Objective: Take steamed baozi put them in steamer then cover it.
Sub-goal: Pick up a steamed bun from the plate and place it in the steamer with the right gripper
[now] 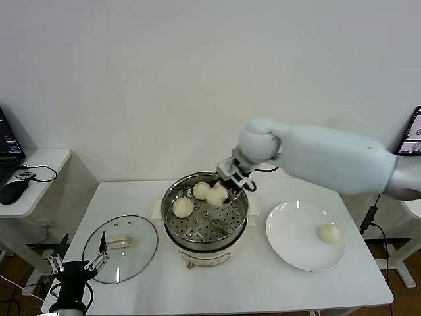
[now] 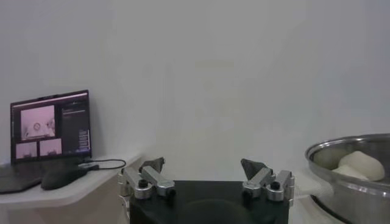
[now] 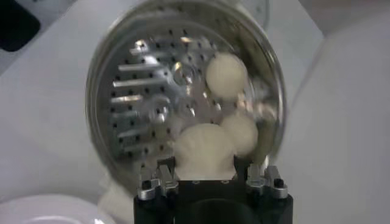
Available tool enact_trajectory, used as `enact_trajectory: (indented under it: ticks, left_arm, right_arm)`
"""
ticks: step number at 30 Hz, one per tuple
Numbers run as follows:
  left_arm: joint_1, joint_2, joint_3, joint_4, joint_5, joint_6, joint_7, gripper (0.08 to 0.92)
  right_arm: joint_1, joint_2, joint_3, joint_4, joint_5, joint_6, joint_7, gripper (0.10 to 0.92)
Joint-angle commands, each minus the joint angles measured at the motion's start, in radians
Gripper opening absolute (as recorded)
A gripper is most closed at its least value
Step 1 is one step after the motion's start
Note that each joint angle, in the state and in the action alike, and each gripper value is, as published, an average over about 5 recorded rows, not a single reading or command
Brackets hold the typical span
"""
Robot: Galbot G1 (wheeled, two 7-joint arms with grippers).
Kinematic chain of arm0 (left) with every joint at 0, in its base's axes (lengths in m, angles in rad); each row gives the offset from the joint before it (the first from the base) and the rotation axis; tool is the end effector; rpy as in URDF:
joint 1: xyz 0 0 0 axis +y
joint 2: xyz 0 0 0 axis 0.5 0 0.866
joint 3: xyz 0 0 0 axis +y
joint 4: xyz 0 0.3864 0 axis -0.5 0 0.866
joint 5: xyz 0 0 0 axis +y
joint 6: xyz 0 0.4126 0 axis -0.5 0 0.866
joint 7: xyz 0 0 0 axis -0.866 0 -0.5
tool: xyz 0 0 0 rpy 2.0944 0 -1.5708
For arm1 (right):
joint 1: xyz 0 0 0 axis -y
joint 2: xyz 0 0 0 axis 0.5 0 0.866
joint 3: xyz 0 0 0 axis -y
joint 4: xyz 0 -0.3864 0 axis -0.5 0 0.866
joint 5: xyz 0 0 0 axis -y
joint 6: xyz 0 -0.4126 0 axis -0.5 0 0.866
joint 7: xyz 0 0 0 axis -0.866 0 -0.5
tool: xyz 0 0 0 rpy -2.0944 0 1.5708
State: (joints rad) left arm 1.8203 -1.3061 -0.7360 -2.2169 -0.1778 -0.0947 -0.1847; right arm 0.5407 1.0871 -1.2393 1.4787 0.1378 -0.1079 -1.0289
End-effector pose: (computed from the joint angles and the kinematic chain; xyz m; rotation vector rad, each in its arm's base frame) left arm 0.1502 0.1031 -0.3072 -0.2715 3.1086 0.2492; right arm 0.5645 0.1597 -0.0688 1.8583 -1.0824 1.9468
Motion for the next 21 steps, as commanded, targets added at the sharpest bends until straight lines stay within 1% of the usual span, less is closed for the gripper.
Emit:
enact_trajectory:
  ticks: [1,12,16,18,21]
  left_arm:
    - [0.002,-0.001,-0.002,0.002,-0.001,-0.003,-0.001,0.823]
    - [-0.005,-0.004,-0.005,0.015,-0.005,-0.007,-0.003,0.823]
    - [-0.006,-0.002,-0.006,0.023,-0.007,-0.012,-0.004,0.823]
    - [-0.007,-0.002,-0.006,0.026,-0.007,-0.012,-0.004,0.823]
    - [-0.012,-0.001,-0.005,0.026,-0.007,-0.011,-0.004,0.823]
  right_arm:
    - [-0.025,0.121,-0.059,-0.018,-0.046,0.119,0.013,0.613]
    - [-0.062,0.143,-0.068,-0.035,-0.120,0.189,-0.008,0.619]
    - [-0.069,0.133,-0.068,-0.026,-0.122,0.200,-0.014,0.627]
    - [-0.062,0.123,-0.067,-0.015,-0.118,0.203,-0.013,0.649]
    - [-0.040,0.100,-0.060,0.003,-0.103,0.206,-0.008,0.719]
